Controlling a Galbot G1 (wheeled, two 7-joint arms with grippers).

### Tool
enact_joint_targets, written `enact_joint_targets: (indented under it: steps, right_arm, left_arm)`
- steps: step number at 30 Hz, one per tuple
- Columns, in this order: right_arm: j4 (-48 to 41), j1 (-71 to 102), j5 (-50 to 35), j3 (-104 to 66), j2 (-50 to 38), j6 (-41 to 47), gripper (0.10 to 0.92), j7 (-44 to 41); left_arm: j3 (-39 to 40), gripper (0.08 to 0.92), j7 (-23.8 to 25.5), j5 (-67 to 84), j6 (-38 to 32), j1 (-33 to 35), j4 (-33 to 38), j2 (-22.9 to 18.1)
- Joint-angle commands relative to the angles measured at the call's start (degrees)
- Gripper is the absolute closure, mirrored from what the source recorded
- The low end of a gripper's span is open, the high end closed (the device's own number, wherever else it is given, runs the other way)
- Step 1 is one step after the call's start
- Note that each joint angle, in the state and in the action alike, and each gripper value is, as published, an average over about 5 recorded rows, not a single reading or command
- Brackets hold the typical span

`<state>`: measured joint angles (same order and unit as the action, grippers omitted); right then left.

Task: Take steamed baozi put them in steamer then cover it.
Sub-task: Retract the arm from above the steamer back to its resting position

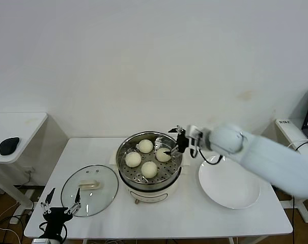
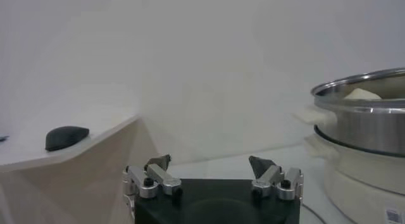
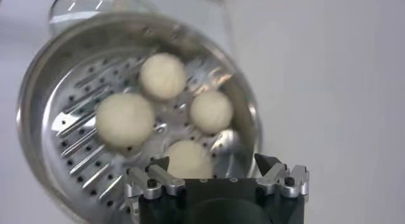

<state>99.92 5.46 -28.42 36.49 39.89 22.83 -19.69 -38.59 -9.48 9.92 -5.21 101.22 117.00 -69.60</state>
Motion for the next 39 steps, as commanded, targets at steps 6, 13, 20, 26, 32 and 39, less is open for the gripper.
enact_joint_targets:
  steps: [6, 13, 20, 26, 32, 39]
  right_arm:
    - [4.95, 69.85, 16.58, -65.23, 19.19, -34.95, 0.203, 11.19]
    - [6.61, 78.59, 16.52, -77.73, 35.49, -34.69, 0.203, 5.83]
    - [8.92, 86.12, 15.09, -84.65, 41.83, -28.97, 0.203, 3.72]
    - [10.16, 91.01, 14.35, -88.11, 42.04, -25.57, 0.203, 3.93]
    - [8.93, 92.29, 14.96, -89.12, 43.0, -26.01, 0.203, 3.83]
    - [8.14, 91.88, 16.61, -88.91, 43.98, -26.56, 0.203, 4.12]
  left_arm:
    - [2.88, 0.177, -3.17, -6.45, 2.21, 0.06, -0.81, -0.88]
    - [3.03, 0.177, -4.47, -21.31, 0.67, -0.61, -3.24, 0.0]
    - [-1.35, 0.177, -4.07, -44.34, 0.01, -1.54, -7.82, 0.76]
    - [-4.17, 0.177, -0.39, -62.13, -2.75, 1.29, -10.05, 2.45]
    - [-4.12, 0.177, -0.33, -72.41, -6.55, 1.5, -11.54, 3.62]
    - [-0.66, 0.177, -1.02, -74.22, -6.06, -7.18, -14.92, 4.19]
